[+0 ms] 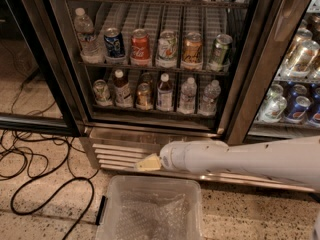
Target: Pick orange can from bottom shelf of fridge
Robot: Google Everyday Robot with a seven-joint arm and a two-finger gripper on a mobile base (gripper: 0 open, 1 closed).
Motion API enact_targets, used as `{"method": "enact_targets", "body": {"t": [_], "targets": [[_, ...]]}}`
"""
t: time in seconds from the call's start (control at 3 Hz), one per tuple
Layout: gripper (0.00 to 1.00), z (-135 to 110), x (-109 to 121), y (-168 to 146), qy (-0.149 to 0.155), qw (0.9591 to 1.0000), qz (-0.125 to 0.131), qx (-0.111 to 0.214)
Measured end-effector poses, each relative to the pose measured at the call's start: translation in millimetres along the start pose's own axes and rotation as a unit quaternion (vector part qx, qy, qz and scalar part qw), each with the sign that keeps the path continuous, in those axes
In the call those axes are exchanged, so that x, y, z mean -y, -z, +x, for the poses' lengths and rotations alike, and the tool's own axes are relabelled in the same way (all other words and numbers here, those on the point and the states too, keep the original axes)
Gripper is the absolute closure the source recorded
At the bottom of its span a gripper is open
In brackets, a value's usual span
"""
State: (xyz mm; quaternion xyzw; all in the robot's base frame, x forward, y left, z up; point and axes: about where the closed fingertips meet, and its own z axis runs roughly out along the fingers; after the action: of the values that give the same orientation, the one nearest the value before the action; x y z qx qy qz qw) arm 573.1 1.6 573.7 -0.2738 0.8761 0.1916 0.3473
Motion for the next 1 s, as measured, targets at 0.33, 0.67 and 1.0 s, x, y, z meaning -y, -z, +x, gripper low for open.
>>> {"method": "enact_targets", "body": {"t": [0.33,0.67,1.0], "targets": [[0.00,-17,8,-37,-0.043,0.9981,0.000,0.045],[0.00,-29,20,-71,-0.067,0.9960,0.003,0.059],[0.00,-30,21,-74,-0.068,0.9959,0.003,0.060]]}}
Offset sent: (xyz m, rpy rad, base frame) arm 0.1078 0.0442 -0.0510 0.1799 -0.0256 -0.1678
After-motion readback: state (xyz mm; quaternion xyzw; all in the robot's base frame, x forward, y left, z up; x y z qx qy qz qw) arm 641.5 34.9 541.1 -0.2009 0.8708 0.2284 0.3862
